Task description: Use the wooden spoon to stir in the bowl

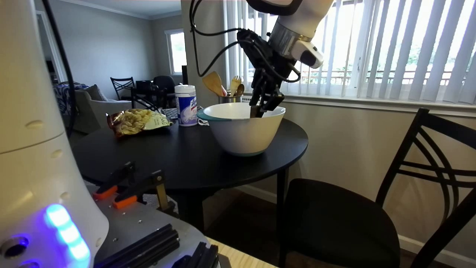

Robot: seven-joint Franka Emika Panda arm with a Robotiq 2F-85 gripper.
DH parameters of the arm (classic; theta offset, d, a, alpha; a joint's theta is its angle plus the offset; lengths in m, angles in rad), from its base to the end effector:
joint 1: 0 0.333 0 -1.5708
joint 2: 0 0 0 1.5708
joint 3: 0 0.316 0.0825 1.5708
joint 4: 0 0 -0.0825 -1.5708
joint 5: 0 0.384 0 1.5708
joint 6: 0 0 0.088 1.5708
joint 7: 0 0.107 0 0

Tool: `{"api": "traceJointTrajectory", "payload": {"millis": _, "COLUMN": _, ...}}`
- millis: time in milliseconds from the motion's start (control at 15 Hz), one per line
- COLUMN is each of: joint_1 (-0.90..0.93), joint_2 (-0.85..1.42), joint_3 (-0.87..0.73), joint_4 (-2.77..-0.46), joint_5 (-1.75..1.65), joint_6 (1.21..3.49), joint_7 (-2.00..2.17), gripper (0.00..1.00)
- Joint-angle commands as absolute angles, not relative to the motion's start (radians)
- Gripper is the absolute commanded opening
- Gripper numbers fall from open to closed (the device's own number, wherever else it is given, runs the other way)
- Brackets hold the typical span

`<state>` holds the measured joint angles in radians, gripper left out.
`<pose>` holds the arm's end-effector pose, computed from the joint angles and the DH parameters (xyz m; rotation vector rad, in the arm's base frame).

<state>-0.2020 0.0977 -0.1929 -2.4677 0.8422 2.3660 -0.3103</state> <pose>0.4275 -0.1698 0.2430 -2.4251 0.9667 -0.0099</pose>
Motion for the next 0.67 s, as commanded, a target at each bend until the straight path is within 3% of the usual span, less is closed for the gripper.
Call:
{"api": "traceJointTrajectory", "payload": {"millis": 0, "joint_1": -0.196, "joint_2": 0.059, "joint_3": -0.184, "joint_4": -2.498, "joint_5": 0.823, "joint_6": 2.398, "joint_7": -0.279, "gripper": 0.22}}
{"api": "traceJointTrajectory", "payload": {"millis": 200, "joint_1": -0.197, "joint_2": 0.051, "joint_3": -0.185, "joint_4": -2.502, "joint_5": 0.82, "joint_6": 2.398, "joint_7": -0.278, "gripper": 0.02}}
{"api": "traceJointTrajectory", "payload": {"millis": 600, "joint_1": -0.181, "joint_2": -0.022, "joint_3": -0.176, "joint_4": -2.508, "joint_5": 0.774, "joint_6": 2.356, "joint_7": -0.264, "gripper": 0.03}}
